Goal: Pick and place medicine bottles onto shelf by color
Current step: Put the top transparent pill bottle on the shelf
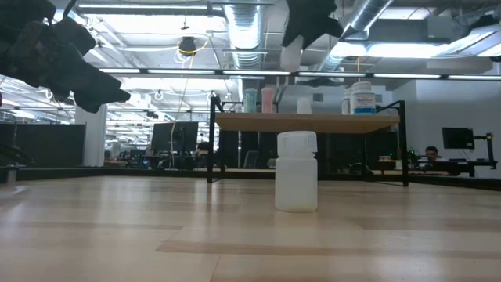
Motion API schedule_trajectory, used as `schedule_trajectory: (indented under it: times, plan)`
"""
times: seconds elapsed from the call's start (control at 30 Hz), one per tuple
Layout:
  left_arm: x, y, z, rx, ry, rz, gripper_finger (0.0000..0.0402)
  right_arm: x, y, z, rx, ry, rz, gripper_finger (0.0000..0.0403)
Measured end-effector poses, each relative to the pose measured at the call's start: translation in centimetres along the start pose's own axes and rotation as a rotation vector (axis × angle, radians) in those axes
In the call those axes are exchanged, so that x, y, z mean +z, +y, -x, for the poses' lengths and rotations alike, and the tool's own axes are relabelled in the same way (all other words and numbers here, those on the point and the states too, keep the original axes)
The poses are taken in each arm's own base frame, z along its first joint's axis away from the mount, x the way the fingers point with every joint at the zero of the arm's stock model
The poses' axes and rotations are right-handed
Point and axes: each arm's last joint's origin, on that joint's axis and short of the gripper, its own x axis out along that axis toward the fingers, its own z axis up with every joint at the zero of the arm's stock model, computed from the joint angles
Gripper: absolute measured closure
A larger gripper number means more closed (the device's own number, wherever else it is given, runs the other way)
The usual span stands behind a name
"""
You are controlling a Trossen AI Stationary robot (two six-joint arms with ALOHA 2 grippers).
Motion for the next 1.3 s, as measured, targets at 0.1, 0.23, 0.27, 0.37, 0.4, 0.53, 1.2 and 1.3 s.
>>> schedule_trajectory:
  times: [0.1, 0.23, 0.27, 0.37, 0.4, 0.53, 1.2, 1.3]
  plan:
    - [0.0, 0.0, 0.0, 0.0, -0.001, 0.0, 0.0207, 1.1, -2.4, 0.2, -0.046, -0.027, -0.062, 0.0278]
    - [0.0, 0.0, 0.0, 0.0, 0.0, 0.0, 0.0207, 2.3, -5.4, -1.0, -0.118, -0.026, -0.136, 0.0278]
    - [0.0, 0.0, 0.0, 0.0, 0.0, 0.0, 0.0207, 2.6, -6.0, -1.7, -0.137, -0.018, -0.15, 0.0278]
    - [0.0, 0.0, 0.0, 0.0, 0.0, 0.0, 0.0207, 2.9, -7.3, -3.8, -0.184, 0.022, -0.171, 0.0278]
    - [0.0, 0.0, 0.0, 0.0, 0.0, 0.0, 0.0207, 3.0, -7.6, -4.5, -0.195, 0.033, -0.177, 0.0278]
    - [0.0, 0.0, 0.0, 0.0, -0.001, 0.0, 0.0207, 3.0, -8.3, -7.1, -0.212, 0.087, -0.19, 0.0278]
    - [0.0, 0.0, 0.0, 0.002, -0.001, 0.0, 0.0207, 3.4, -9.8, -8.5, -0.216, 0.106, -0.231, 0.0189]
    - [0.0, 0.0, 0.0, 0.002, -0.001, 0.0, 0.0207, 3.4, -9.9, -8.5, -0.216, 0.106, -0.232, 0.0167]
